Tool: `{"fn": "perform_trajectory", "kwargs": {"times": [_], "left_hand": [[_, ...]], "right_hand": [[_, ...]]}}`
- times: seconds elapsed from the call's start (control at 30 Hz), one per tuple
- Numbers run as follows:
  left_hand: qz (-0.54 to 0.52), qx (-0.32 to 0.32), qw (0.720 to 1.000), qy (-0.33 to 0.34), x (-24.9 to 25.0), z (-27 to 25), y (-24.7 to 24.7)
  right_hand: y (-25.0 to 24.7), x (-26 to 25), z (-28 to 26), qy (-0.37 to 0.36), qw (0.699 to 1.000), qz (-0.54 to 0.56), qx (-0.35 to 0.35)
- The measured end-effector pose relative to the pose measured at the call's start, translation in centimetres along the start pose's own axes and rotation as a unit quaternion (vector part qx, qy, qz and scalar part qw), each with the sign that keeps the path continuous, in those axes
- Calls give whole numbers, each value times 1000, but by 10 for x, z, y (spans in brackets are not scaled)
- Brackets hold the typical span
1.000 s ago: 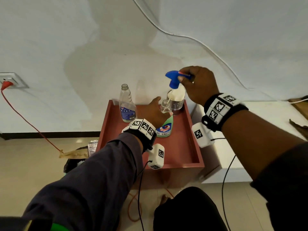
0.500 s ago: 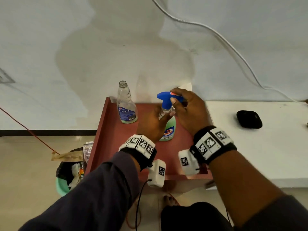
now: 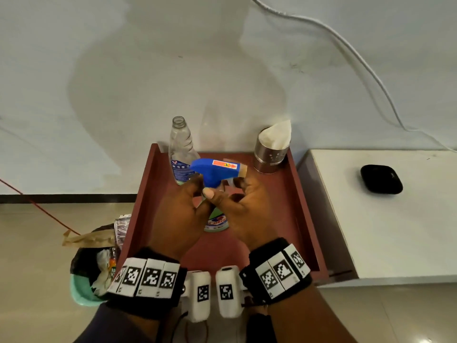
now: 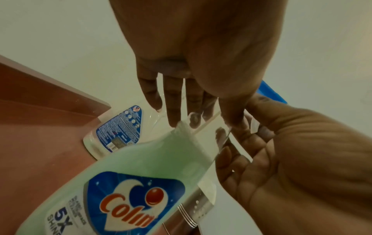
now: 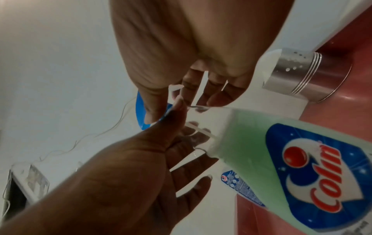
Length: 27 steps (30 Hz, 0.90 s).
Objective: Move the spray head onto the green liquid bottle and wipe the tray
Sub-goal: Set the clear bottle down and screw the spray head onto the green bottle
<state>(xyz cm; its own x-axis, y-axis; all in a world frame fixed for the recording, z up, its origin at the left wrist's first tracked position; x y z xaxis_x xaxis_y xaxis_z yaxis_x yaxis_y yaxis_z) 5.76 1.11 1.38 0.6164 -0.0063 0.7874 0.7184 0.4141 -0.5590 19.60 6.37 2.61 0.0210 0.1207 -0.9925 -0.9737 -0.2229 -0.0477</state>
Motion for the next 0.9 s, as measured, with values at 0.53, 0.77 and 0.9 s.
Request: {"fn": "perform_trajectory", "kwargs": {"times": [0.53, 0.77, 0.9], "left_hand": [[4, 32, 998, 48, -2, -8, 5], [2, 38, 998, 44, -6, -9, 6], [2, 34, 999, 39, -5, -8, 6]], "right_hand": [[-1, 3, 4, -3, 1000, 1, -28], [3, 0, 0, -32, 999, 11, -17], [0, 1, 3, -37, 999, -6, -33]]}}
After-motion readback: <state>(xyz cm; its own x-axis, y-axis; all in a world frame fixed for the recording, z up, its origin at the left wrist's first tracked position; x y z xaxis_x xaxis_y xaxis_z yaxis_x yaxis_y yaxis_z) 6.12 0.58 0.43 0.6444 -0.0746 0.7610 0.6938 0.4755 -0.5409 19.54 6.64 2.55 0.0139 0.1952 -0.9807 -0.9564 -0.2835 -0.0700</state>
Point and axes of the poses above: each hand's wrist, its own z-axis towards the middle knuckle, its own y-axis out of the palm, x = y × z, the point moved 1 cm from there along z, towards the middle knuckle, and after that the axes turned 6 degrees about x, right-handed, at the moved point
